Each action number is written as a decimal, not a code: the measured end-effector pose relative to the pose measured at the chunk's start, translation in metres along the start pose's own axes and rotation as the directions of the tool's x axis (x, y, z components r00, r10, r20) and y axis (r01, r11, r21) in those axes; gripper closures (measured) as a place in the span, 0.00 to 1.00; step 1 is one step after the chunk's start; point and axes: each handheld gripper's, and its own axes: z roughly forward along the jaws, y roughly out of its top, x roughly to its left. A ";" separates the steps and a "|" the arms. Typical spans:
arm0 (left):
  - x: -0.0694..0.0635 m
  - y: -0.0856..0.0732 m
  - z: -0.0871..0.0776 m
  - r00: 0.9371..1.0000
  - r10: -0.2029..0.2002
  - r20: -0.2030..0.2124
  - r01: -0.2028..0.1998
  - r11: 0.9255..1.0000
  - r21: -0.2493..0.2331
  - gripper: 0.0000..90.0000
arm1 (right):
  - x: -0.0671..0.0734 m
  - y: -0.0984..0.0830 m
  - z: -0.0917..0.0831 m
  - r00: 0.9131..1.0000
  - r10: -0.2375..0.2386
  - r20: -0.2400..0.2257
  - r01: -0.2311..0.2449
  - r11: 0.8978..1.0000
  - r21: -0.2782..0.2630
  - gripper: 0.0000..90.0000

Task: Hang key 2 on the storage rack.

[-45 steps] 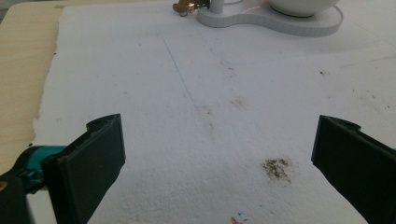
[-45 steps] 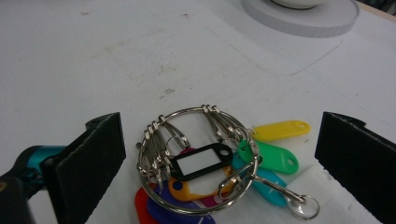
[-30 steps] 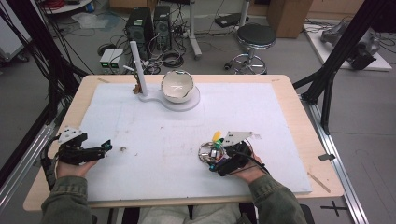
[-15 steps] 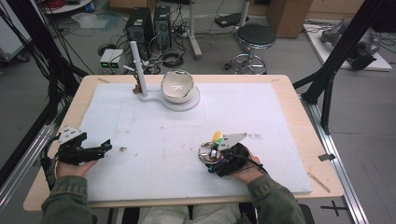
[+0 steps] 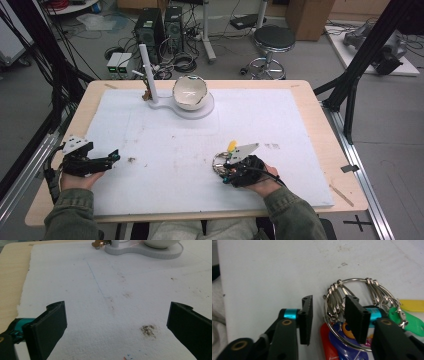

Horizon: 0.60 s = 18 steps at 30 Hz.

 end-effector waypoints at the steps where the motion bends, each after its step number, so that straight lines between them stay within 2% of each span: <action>1: 0.000 0.000 0.000 1.000 -0.002 0.001 0.002 1.000 -0.001 0.04 | 0.000 0.000 0.000 1.000 -0.005 -0.003 0.005 1.000 0.006 0.71; 5: 0.000 -0.001 0.001 1.000 -0.001 0.003 0.001 1.000 0.006 0.04 | -0.001 -0.001 0.006 1.000 -0.014 0.004 0.014 0.997 0.073 0.83; 12: 0.001 -0.001 0.001 1.000 -0.002 0.003 0.002 1.000 0.005 0.04 | -0.006 0.000 0.007 0.998 0.052 -0.032 -0.050 0.996 0.076 0.85; 18: 0.001 -0.001 0.001 1.000 0.001 0.004 -0.001 1.000 0.004 0.04 | -0.012 -0.001 0.007 0.990 0.122 -0.071 -0.117 0.990 0.075 0.85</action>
